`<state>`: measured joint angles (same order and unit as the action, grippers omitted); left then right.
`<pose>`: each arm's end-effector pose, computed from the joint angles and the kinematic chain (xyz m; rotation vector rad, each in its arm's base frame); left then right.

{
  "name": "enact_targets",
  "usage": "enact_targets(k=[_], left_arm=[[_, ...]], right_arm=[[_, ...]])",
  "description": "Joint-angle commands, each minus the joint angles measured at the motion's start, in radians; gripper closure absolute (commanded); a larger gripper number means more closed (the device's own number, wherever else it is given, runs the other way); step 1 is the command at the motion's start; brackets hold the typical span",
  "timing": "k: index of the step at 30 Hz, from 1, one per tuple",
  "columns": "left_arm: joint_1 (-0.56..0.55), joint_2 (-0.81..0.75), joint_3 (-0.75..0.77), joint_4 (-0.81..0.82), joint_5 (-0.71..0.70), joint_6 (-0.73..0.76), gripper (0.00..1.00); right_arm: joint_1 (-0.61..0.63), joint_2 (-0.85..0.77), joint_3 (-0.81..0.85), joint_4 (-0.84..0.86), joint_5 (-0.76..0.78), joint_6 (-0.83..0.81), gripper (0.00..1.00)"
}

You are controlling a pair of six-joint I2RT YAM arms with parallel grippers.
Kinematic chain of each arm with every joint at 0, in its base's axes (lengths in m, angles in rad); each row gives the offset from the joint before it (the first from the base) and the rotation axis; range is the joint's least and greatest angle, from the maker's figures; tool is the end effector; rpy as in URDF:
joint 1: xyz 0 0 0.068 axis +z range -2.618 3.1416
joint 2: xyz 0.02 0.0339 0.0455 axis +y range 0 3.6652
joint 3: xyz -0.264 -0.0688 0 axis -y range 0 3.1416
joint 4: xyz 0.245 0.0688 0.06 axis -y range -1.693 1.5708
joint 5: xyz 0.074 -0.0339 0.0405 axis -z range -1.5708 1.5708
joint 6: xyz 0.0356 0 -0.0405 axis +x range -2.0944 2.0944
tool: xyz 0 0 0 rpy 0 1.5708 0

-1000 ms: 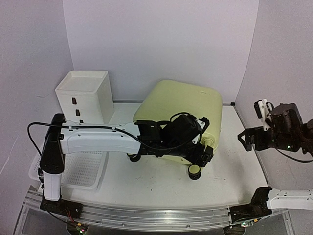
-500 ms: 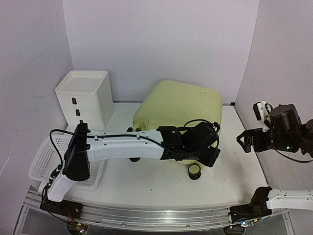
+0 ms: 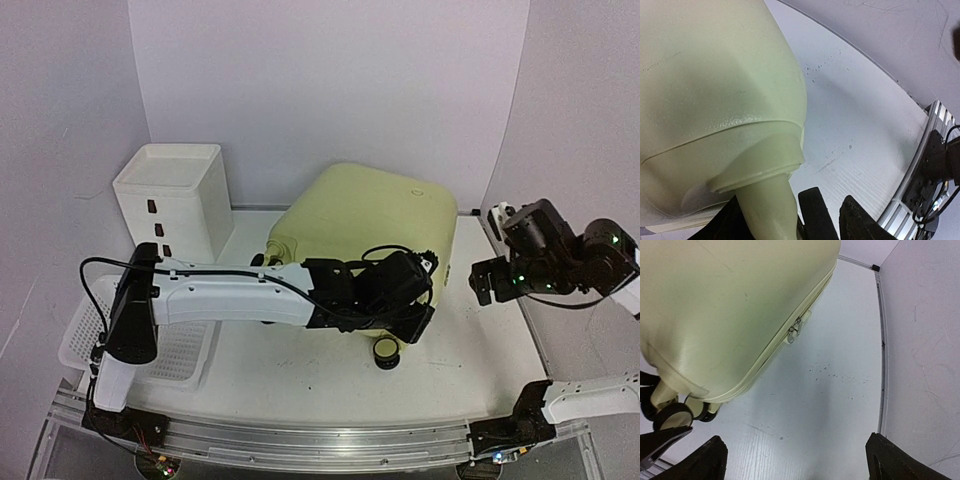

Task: Open, take out, and arrange the luggage

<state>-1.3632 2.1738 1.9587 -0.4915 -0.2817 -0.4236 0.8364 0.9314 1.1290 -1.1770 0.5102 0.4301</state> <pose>0.1136 -0.4913 0.2670 0.9145 2.1361 -0.6271 0.1131 0.0993 0.3451 -0.2943 2.3639 -0.0711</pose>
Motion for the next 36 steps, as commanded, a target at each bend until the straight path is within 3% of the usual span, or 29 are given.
enact_targets(k=[1,3,6,12,14,17,19,20,24,29,33,36], left_arm=[[-0.049,-0.122,-0.123,-0.088,0.091,0.072,0.73],[-0.069,-0.168,-0.182,-0.088,0.106,0.070,0.73],[-0.083,-0.257,-0.297,-0.089,0.109,0.050,0.73],[-0.083,-0.438,-0.535,-0.105,0.085,-0.013,0.68],[-0.082,-0.491,-0.595,-0.123,0.068,-0.048,0.59],[-0.079,-0.576,-0.651,-0.139,0.095,-0.080,0.30],[-0.072,-0.642,-0.666,-0.151,0.132,-0.090,0.03],[-0.062,-0.674,-0.670,-0.160,0.149,-0.104,0.01],[0.066,-0.803,-0.701,-0.160,0.302,-0.176,0.01],[0.255,-0.894,-0.706,-0.106,0.292,-0.221,0.01],[0.404,-0.821,-0.680,-0.052,0.363,-0.294,0.00],[0.444,-0.701,-0.608,-0.013,0.414,-0.285,0.01]], right_arm=[[-0.047,0.145,0.140,0.044,0.100,-0.094,0.02],[-0.193,0.229,0.225,0.065,-0.066,-0.127,0.02],[-0.471,0.352,0.308,0.138,-0.495,-0.137,0.02],[-0.713,0.690,0.607,0.151,-0.911,-0.084,0.02],[-0.753,0.830,0.734,0.156,-1.030,-0.061,0.02],[-0.785,1.017,0.913,0.153,-1.195,-0.016,0.02],[-0.793,1.098,0.993,0.143,-1.264,-0.017,0.02],[-0.793,1.121,1.008,0.142,-1.287,-0.029,0.02],[-0.793,1.159,0.988,0.142,-1.389,-0.056,0.02],[-0.792,1.066,0.810,0.147,-1.401,-0.126,0.02],[-0.792,0.957,0.646,0.181,-1.424,-0.146,0.02],[-0.792,0.892,0.541,0.194,-1.408,-0.157,0.02]])
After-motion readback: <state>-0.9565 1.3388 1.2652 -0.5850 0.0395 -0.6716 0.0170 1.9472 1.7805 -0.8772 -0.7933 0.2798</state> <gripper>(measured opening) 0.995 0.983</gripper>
